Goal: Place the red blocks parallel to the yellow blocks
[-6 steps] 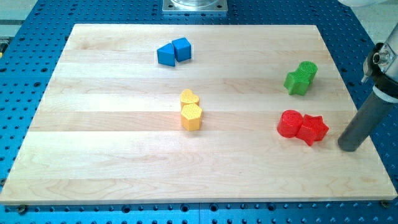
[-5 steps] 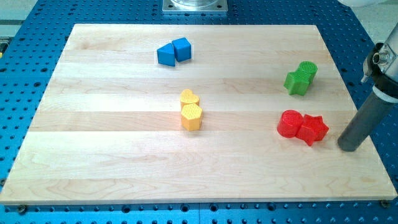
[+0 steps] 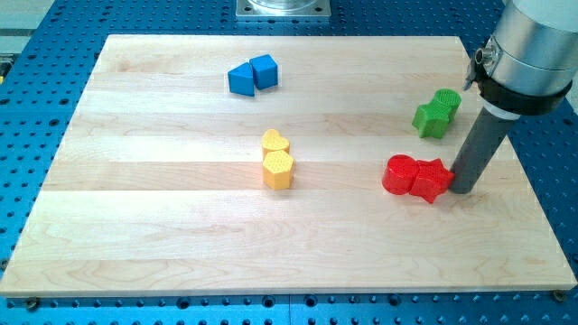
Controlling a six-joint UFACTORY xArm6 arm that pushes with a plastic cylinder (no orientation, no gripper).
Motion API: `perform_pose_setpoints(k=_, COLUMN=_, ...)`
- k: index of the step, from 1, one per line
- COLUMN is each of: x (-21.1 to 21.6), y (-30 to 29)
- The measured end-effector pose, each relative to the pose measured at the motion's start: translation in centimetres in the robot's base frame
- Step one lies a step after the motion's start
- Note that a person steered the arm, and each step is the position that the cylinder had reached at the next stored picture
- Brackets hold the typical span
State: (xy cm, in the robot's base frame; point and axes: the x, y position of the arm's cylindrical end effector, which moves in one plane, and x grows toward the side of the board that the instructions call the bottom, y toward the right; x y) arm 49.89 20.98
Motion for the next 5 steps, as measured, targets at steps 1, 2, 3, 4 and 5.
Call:
perform_pose_setpoints(k=1, x=2.4, y=-2.9)
perform_pose_setpoints(k=2, x=0.5, y=-9.7)
perform_pose_setpoints(k=3, x=1.1, y=-9.1)
perform_pose_setpoints(k=4, x=5.6, y=-11.5)
perform_pose_setpoints(k=5, x=0.2, y=-14.6)
